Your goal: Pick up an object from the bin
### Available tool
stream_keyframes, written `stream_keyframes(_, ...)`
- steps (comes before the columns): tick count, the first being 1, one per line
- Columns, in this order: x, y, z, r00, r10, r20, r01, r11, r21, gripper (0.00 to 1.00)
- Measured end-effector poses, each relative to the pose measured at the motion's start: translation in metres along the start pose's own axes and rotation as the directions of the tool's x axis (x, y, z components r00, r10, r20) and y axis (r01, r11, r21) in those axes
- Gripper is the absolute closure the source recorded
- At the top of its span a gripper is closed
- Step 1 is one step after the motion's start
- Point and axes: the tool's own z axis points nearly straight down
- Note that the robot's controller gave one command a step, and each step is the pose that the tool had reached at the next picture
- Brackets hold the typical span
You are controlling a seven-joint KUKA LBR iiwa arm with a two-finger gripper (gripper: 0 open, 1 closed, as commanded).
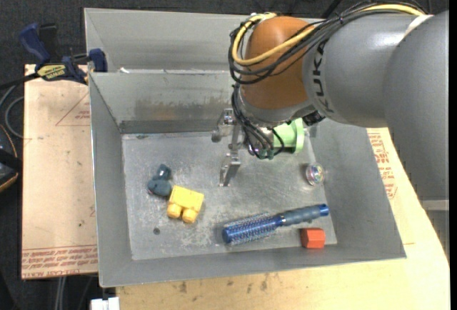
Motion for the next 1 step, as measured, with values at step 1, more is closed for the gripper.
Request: stream_keyframes(1,0.0453,0.0380,0.0666,1.000,0.010,0.012,-0.010,1.000,0.000,0.00)
